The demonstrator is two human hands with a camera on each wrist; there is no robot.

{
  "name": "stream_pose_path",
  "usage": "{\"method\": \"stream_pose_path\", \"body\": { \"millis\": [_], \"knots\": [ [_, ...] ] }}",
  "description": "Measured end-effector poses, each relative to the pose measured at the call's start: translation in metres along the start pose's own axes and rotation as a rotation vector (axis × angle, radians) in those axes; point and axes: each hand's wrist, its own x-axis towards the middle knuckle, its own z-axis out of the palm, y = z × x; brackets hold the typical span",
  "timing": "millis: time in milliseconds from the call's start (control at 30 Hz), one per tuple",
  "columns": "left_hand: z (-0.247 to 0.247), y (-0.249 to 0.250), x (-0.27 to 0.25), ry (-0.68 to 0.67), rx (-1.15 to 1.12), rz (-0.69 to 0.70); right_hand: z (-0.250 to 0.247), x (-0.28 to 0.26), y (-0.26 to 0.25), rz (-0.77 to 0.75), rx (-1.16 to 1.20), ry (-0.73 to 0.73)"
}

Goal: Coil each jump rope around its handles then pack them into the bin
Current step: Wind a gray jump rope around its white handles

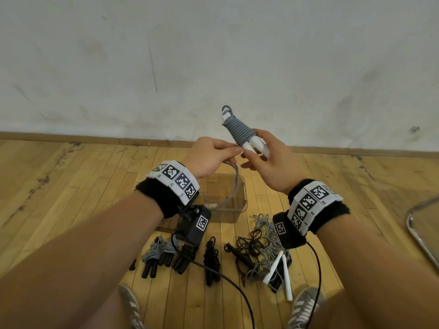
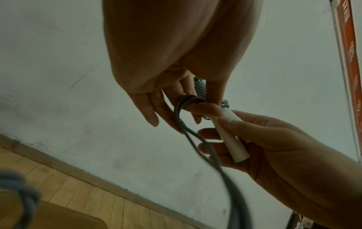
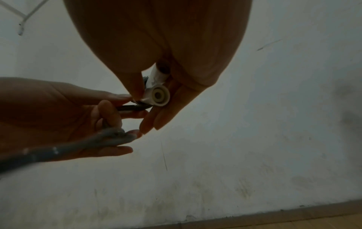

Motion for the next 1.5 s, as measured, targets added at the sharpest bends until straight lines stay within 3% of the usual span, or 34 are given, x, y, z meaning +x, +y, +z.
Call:
{"method": "stream_pose_path", "body": {
  "millis": [267, 467, 600, 867, 1000, 1100, 1267, 1367, 1433, 1500],
  "knots": [
    [0.002, 0.002, 0.001, 0.047, -0.025, 0.026, -0.005, 0.004, 0.003, -0.005, -0.156, 0.070],
    [0.005, 0.004, -0.001, 0.051, -0.193, -0.079, -0.005, 0.007, 0.012, -0.036, -0.345, 0.088],
    [0.006, 0.006, -0.001, 0.068, -0.336, -0.151, 0.002, 0.004, 0.011, -0.025, -0.272, 0.021],
    [0.006, 0.009, -0.003, 0.034, -0.374, -0.304, 0.012, 0.005, 0.017, -0.087, -0.287, -0.031],
    [0.003, 0.008, -0.003, 0.041, -0.404, -0.305, 0.013, 0.003, 0.016, 0.010, -0.292, -0.071],
    [0.002, 0.005, -0.001, 0.097, -0.367, -0.288, 0.013, 0.003, 0.011, 0.005, -0.308, -0.018],
    [0.003, 0.003, -0.001, 0.121, -0.341, -0.231, 0.010, 0.004, 0.000, 0.094, -0.165, 0.009],
    [0.003, 0.006, -0.001, 0.071, -0.341, -0.217, 0.008, 0.004, -0.006, 0.198, 0.113, -0.006],
    [0.004, 0.006, -0.001, 0.054, -0.325, -0.207, 0.005, 0.003, -0.008, 0.275, 0.287, -0.070],
    [0.007, 0.005, -0.002, 0.049, -0.303, -0.193, 0.004, 0.002, -0.008, 0.263, 0.279, -0.150]
  ]
}}
